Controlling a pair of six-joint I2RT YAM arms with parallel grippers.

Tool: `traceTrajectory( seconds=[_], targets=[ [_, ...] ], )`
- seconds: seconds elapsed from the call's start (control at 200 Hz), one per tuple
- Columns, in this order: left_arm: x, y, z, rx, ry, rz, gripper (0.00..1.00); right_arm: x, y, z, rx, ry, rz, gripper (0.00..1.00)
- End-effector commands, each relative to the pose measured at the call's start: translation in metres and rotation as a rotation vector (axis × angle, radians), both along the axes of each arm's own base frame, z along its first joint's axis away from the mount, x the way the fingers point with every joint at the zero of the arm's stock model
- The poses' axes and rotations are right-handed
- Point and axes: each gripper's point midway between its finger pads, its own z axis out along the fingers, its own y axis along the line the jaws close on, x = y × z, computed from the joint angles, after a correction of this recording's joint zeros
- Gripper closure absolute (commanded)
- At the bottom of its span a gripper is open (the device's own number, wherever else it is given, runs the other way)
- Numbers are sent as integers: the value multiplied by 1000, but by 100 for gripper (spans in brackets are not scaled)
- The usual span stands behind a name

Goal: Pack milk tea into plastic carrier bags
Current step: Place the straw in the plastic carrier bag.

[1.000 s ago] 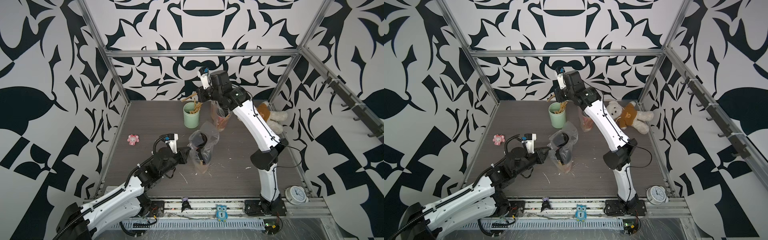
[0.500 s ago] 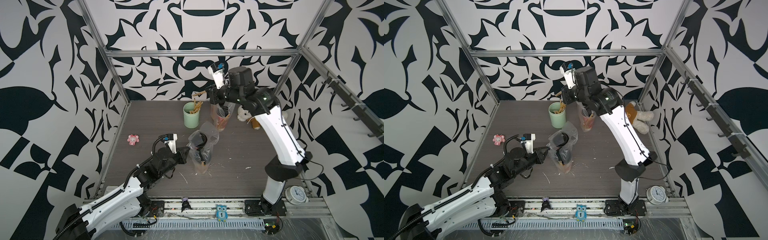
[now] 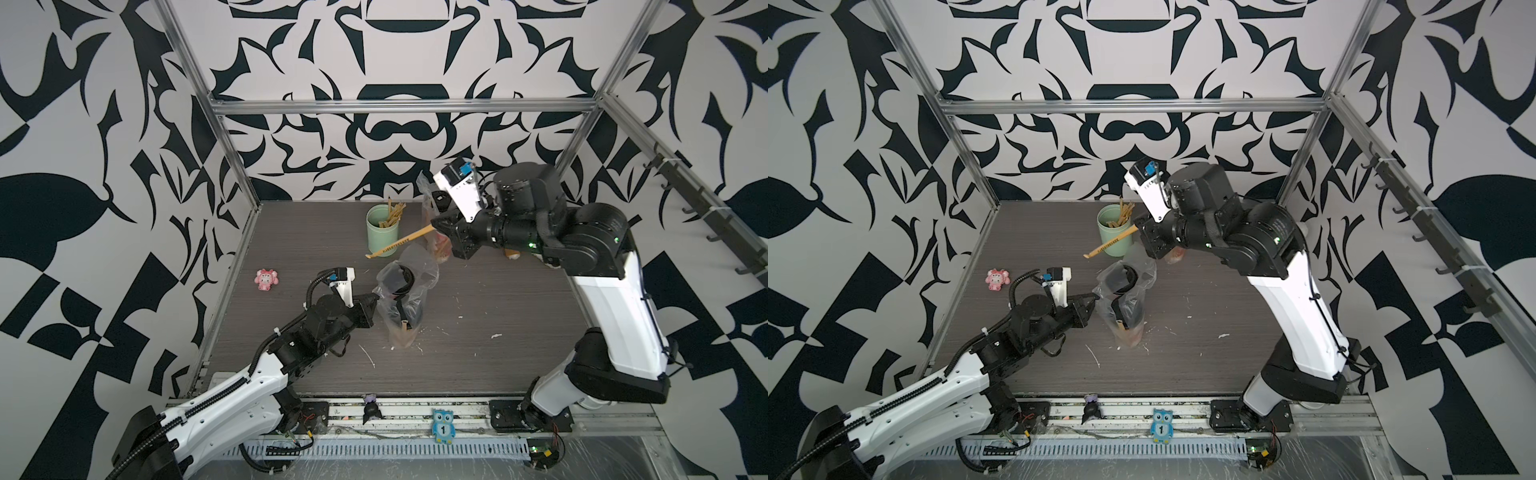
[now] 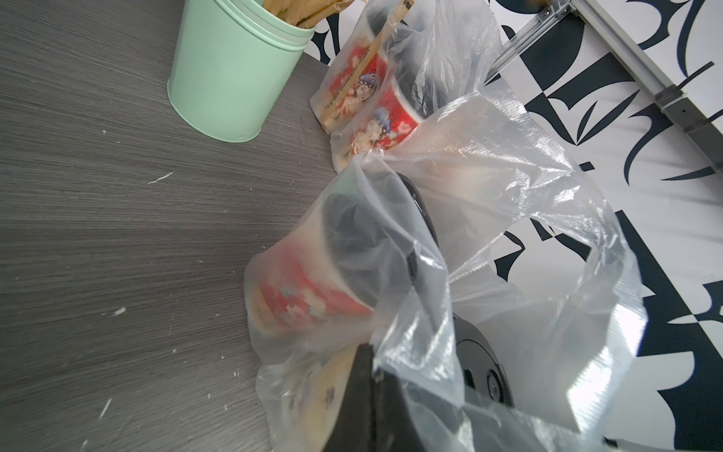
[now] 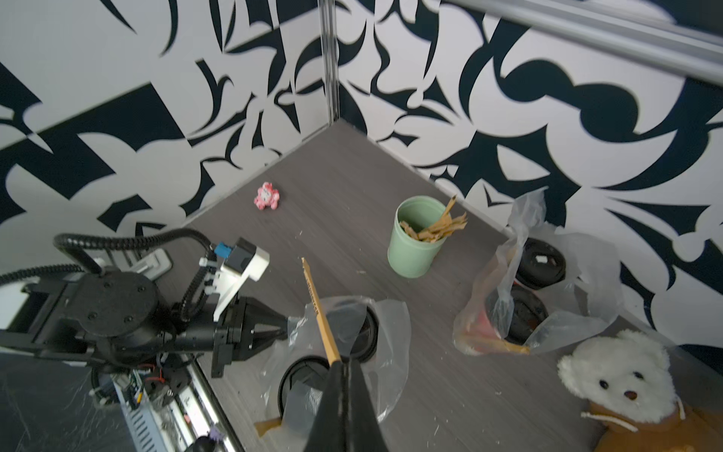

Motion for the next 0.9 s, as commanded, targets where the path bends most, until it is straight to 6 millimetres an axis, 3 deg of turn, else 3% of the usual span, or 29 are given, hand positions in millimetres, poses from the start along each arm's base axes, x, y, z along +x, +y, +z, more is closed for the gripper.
traceTrajectory(
  seconds=[0.0, 0.385, 0.64, 0.895],
  targets=[
    [4, 1, 4, 13, -22, 19, 100, -15, -13, -17, -57, 75, -12, 100],
    [8, -2, 3, 27, -12, 23, 100, -34, -33, -30, -70, 140, -30, 100],
    [9, 0, 7, 12, -20, 38, 100, -46, -24, -46, -76, 218, 34, 100],
    [8, -4, 12, -6, -26, 17, 100, -43, -5, -63, -52, 249, 78, 100]
  ],
)
